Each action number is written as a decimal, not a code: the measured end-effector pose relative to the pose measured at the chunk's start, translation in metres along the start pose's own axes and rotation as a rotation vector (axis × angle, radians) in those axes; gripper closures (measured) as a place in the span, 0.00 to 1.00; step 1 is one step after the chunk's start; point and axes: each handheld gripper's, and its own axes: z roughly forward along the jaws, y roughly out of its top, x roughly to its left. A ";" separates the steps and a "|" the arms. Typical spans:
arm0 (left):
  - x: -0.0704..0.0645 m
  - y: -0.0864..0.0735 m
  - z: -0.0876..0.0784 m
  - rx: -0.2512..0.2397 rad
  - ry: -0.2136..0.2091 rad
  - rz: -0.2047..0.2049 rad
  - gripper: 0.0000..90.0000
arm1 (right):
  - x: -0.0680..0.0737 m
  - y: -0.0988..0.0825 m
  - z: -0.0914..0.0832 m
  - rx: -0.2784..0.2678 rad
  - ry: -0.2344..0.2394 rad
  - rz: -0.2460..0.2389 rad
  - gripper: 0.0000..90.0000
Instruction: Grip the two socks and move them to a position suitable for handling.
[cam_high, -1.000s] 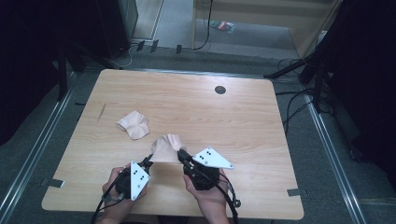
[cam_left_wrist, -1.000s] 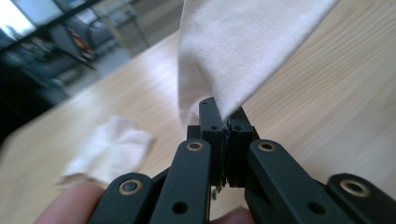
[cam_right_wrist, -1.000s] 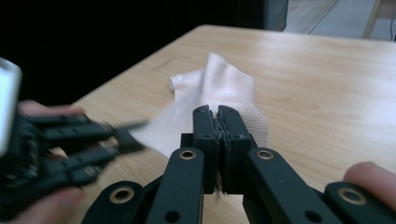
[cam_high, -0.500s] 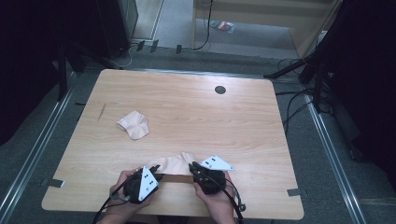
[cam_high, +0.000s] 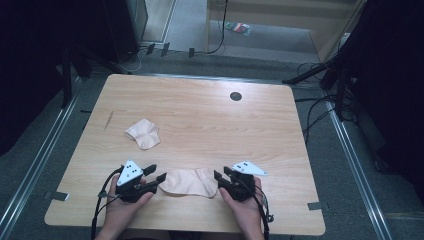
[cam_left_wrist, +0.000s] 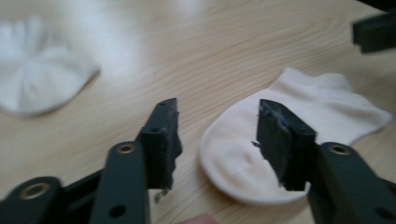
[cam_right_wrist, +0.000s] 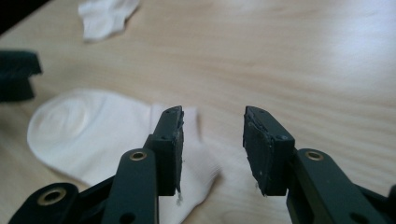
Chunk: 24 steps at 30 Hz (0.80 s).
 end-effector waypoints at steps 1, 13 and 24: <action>0.002 -0.001 0.001 0.020 -0.002 -0.011 0.63 | 0.003 -0.002 0.003 0.022 -0.004 -0.014 0.65; -0.003 -0.003 0.008 0.112 -0.040 0.021 1.00 | 0.015 -0.013 0.018 0.124 -0.024 -0.087 0.95; -0.011 -0.004 -0.013 0.126 -0.076 0.067 1.00 | 0.016 -0.001 -0.016 0.106 0.047 -0.135 0.98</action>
